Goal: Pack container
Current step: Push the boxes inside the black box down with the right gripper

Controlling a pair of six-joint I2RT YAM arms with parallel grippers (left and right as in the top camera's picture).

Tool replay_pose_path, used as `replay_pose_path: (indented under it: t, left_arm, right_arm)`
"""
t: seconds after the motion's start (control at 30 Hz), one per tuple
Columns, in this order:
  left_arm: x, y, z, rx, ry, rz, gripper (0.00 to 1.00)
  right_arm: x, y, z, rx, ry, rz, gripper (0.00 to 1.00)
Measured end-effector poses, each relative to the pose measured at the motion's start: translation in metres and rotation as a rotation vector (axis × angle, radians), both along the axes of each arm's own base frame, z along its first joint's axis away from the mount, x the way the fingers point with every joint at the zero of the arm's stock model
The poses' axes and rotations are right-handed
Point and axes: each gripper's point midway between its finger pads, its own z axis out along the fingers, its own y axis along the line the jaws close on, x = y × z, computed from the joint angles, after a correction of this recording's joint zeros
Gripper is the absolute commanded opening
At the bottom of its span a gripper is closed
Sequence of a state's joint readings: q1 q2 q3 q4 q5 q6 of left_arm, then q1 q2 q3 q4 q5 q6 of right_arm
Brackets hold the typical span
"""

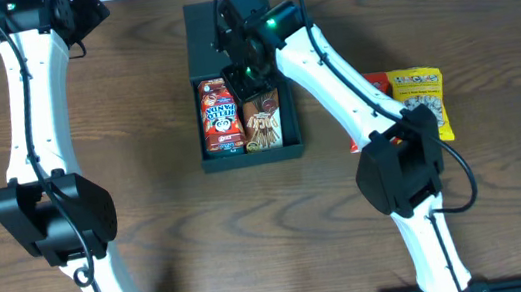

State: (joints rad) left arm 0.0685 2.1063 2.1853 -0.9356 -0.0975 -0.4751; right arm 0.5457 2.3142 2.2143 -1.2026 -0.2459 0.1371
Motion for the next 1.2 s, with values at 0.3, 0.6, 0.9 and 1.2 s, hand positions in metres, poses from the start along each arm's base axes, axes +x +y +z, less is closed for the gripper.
replay_pose_path:
  t: [0.3,0.6,0.9,1.2]
  left_arm:
    - [0.0,0.0,0.0,0.0,0.0,0.0,0.95]
    - [0.0,0.0,0.0,0.0,0.001,0.0,0.95]
    - [-0.001,0.0,-0.001,0.0,0.004,0.0,0.95]
    - [-0.001,0.0,-0.001,0.0,0.005,0.0,0.95]
  right_arm:
    - [-0.007,-0.001,-0.021,-0.044,0.052,-0.004,0.01]
    - [-0.033,0.029,-0.049,-0.054,0.109,0.072,0.01]
    - [-0.039,0.017,-0.053,-0.118,0.128,0.066,0.01]
    - [-0.036,-0.043,-0.055,-0.221,0.224,-0.013,0.02]
